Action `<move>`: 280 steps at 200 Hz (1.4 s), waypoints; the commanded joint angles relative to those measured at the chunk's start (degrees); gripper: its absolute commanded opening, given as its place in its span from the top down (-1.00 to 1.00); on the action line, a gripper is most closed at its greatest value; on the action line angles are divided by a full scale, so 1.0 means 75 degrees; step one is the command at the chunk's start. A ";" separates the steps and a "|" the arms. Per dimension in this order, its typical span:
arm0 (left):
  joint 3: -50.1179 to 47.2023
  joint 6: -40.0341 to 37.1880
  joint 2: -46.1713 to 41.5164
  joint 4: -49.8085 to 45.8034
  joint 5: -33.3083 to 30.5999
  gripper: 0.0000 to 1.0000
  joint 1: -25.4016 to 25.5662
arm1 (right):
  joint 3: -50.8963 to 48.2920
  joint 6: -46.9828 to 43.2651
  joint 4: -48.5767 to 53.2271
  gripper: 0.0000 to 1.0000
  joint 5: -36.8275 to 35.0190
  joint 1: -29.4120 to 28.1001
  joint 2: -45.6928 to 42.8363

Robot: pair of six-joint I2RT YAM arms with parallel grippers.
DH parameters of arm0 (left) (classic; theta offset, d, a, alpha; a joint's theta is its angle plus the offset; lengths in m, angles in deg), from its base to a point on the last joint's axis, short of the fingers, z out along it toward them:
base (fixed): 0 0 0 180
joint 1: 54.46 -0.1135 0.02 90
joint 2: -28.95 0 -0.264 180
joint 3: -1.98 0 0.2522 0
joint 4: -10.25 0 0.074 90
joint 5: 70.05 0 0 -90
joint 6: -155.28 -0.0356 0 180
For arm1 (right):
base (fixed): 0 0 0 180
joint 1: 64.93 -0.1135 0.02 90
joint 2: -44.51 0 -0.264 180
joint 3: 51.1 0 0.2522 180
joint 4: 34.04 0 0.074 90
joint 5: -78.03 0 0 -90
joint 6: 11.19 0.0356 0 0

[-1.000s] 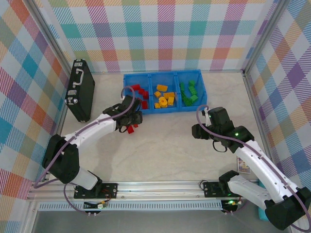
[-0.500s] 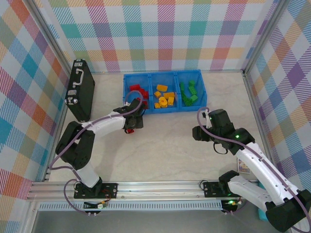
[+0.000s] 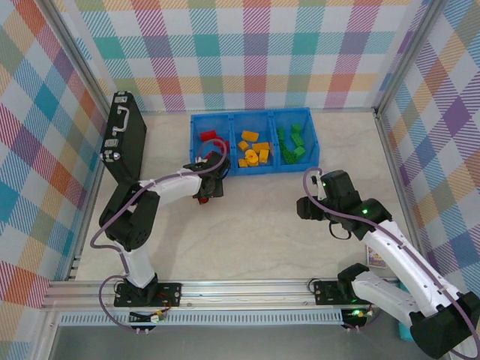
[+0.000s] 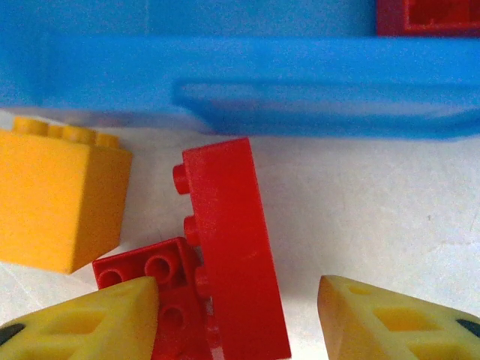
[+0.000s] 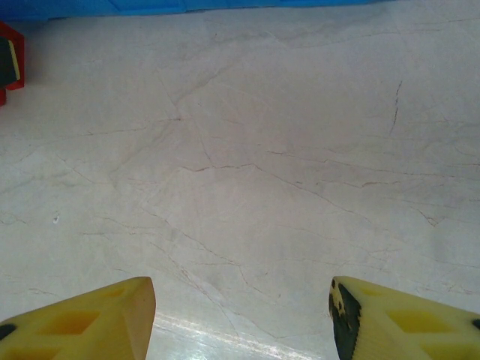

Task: Sort the legos into containers by color
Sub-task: Pick up the lego from the center of the table.

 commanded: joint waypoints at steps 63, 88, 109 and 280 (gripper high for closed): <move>0.0611 -0.0245 0.0416 -0.0143 -0.0292 0.12 -0.0014 | -0.0035 0.0011 -0.0143 -0.27 0.0078 0.0038 0.0155; 0.0682 -0.0311 0.0442 -0.0178 -0.0272 0.23 -0.0049 | -0.0025 0.0011 -0.0140 -0.27 0.0071 0.0035 0.0155; 0.0741 -0.0336 0.0496 -0.0272 -0.0204 0.34 -0.0061 | -0.0022 0.0016 -0.0131 -0.27 0.0050 0.0035 0.0167; 0.0540 -0.0455 0.0388 -0.0261 0.0153 0.01 -0.0061 | 0.0043 -0.0023 -0.0072 -0.28 0.0035 0.0038 0.0083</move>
